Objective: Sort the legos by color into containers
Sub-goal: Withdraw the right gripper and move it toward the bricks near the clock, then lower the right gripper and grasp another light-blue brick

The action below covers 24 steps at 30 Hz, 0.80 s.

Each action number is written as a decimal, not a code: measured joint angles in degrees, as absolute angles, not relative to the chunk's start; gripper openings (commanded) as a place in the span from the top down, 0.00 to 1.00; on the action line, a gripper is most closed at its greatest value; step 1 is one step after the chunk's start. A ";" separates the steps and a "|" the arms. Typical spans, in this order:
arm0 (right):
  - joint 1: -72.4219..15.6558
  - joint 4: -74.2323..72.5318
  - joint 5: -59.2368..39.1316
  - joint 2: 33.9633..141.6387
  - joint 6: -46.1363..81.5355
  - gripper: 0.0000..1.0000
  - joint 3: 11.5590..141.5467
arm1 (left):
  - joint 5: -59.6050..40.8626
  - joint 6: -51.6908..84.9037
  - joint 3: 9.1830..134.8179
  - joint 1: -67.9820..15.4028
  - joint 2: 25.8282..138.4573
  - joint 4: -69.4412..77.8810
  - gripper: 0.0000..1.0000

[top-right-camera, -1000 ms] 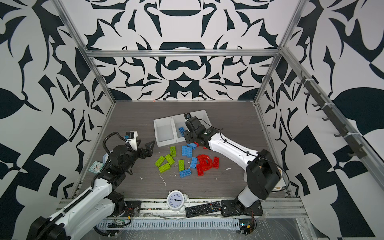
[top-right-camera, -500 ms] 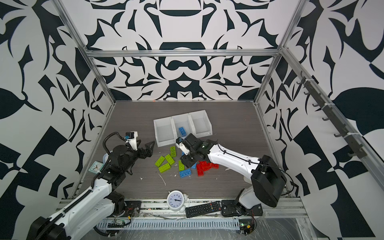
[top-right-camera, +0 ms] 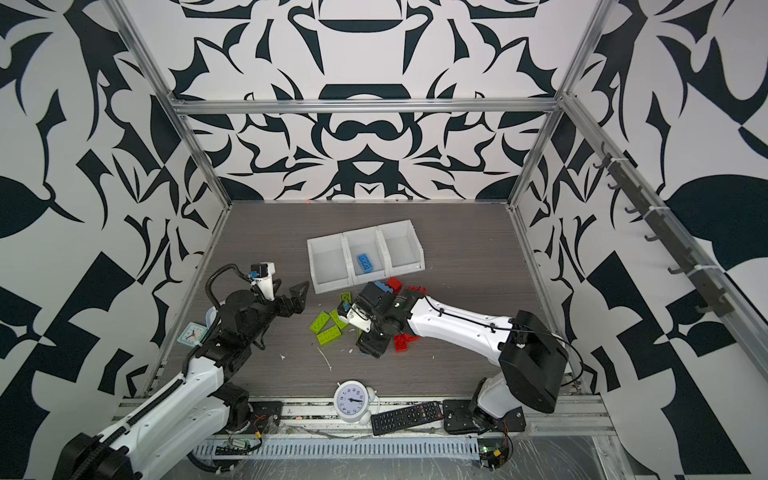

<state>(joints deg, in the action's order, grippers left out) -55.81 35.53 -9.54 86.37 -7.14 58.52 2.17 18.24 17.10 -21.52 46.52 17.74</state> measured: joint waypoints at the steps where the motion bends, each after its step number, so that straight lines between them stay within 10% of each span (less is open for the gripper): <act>1: -55.99 35.70 -9.26 86.87 -7.35 0.34 58.52 | 2.22 18.24 17.10 -21.50 46.57 17.72 0.00; 24: -60.90 36.12 2.26 98.85 -10.22 0.43 61.82 | 3.05 18.22 17.10 -21.52 46.48 17.69 0.00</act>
<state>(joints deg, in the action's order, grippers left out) -60.90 36.12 2.26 98.85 -10.22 61.82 3.05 18.22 17.10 -21.52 46.48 17.69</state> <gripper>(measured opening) 0.585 0.996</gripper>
